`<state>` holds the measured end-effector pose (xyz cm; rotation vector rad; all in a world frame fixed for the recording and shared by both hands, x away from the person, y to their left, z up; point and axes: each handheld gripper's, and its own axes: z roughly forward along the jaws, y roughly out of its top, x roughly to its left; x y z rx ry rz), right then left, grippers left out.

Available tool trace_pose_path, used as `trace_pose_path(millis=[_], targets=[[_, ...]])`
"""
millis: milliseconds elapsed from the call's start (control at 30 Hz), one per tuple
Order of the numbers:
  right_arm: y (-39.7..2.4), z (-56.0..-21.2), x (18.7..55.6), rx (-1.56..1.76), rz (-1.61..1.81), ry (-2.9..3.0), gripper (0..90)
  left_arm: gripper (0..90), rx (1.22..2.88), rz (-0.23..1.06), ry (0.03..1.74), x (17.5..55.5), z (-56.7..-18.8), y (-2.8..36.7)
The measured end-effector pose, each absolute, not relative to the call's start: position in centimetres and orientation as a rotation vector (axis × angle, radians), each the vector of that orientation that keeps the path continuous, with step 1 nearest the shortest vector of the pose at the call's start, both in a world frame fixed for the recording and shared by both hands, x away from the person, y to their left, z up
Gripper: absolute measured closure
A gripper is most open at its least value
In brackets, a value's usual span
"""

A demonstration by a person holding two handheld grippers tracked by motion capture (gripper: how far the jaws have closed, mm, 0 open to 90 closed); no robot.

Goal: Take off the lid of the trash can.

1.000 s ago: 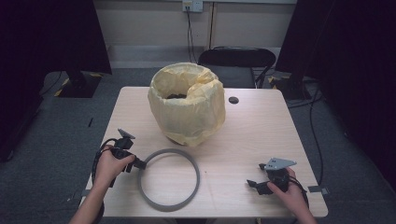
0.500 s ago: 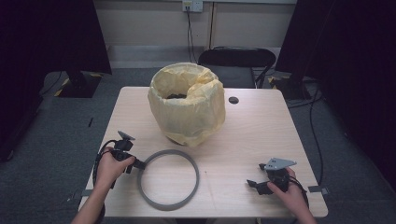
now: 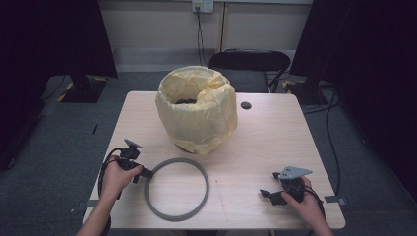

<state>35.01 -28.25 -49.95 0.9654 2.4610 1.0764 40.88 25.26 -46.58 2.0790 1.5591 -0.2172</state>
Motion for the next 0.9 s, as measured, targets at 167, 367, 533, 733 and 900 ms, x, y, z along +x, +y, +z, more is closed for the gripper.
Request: trace_pose_path(millis=[167, 367, 533, 733, 900], targets=[[-28.2, -50.0, 35.0, 0.966, 1.076, 2.461, 13.7, 53.3, 2.088, -0.103, 1.464, 40.7, -46.2, 25.3], [-28.3, -49.9, 35.0, 0.965, 1.075, 2.462, 13.7, 30.4, 2.102, 0.008, 1.373, 40.7, -45.7, 25.4], [-28.2, -49.9, 35.0, 0.966, 1.075, 2.461, 13.7, 22.3, 2.117, 0.062, 1.332, 40.7, -45.4, 25.3], [-28.2, -49.9, 35.0, 0.967, 1.074, 2.461, 13.7, 18.4, 2.143, 0.094, 1.319, 40.7, -45.0, 25.3], [-28.3, -49.9, 35.1, 0.961, 1.076, 2.466, 13.5, 17.5, 2.159, 0.133, 1.331, 40.7, -44.8, 25.4]])
